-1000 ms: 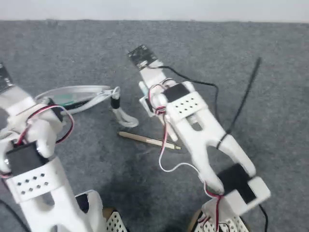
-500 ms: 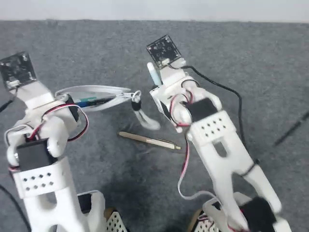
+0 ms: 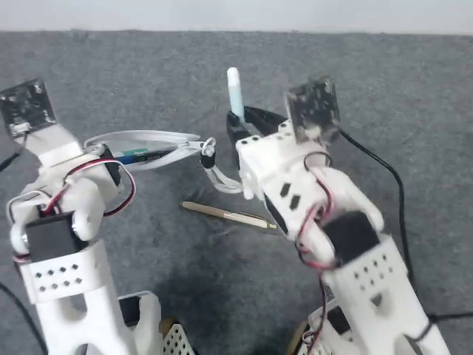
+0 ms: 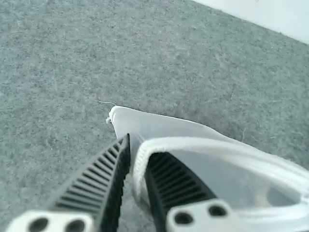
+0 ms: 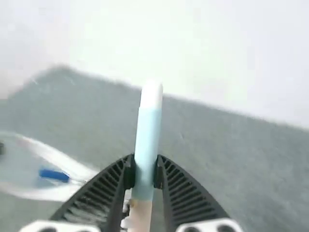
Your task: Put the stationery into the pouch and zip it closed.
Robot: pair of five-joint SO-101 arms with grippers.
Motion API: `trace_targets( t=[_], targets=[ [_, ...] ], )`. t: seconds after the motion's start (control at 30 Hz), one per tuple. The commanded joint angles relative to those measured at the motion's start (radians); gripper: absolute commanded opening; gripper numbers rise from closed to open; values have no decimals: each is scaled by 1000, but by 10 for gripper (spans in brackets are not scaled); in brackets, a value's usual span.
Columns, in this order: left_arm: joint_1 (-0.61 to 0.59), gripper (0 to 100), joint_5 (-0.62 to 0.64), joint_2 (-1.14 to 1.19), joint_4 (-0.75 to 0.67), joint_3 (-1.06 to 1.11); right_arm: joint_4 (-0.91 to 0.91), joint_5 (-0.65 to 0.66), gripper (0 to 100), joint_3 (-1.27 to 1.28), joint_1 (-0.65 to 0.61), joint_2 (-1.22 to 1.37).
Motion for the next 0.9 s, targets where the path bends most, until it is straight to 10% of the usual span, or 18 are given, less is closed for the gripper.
trace_targets(
  t=[0.0, 0.33, 0.87],
  targets=[
    [8, 9, 20, 2, -14, -48, -19, -71, 6, 0, -50, -110],
    [8, 9, 20, 2, -14, -48, -85, -121, 7, 23, -205, -229],
    [8, 9, 20, 2, -11, -48, -797, -8, 7, 334, -239, -229]
  ],
)
